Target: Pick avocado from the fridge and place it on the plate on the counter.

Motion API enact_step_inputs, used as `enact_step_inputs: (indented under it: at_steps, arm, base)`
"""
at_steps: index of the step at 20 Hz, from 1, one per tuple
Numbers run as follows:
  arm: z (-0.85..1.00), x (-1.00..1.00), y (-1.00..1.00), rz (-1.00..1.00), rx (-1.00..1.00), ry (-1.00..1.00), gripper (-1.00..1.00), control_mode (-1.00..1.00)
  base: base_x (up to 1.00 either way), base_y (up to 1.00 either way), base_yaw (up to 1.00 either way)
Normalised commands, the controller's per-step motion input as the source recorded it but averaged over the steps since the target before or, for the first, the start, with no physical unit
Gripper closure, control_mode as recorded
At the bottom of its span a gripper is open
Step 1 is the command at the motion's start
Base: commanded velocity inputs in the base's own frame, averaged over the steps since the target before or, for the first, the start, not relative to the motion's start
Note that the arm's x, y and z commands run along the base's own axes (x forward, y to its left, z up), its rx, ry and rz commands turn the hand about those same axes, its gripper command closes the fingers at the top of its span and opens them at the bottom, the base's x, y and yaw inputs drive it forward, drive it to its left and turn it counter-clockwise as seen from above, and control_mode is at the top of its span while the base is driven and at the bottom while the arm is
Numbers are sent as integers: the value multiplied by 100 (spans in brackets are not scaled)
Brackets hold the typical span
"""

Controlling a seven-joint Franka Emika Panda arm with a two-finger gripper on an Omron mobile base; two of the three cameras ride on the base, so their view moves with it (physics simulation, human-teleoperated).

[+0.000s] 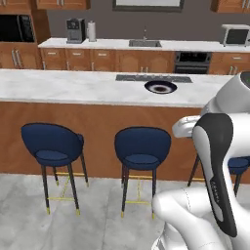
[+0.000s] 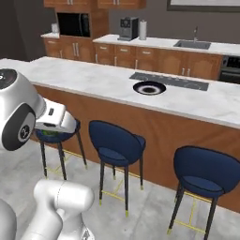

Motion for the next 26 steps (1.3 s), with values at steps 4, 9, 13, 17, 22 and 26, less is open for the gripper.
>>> enact_step_inputs:
  at_steps: [4, 9, 13, 17, 22, 26]
  arm:
    - [0, 0, 0, 0, 0, 0, 100, 100]
    - [0, 0, 0, 0, 0, 0, 100, 100]
    - [0, 0, 0, 0, 0, 0, 100, 100]
    - [0, 0, 0, 0, 0, 0, 100, 100]
    - [0, 0, 0, 0, 0, 0, 100, 100]
    - [0, 15, -8, 2, 1, 2, 100, -100]
  base:
    - [66, 35, -54]
    - [63, 31, -56]
    - [61, 3, -35]
    - [98, 0, -2]
    - [79, 0, 4]
    - [8, -5, 5]
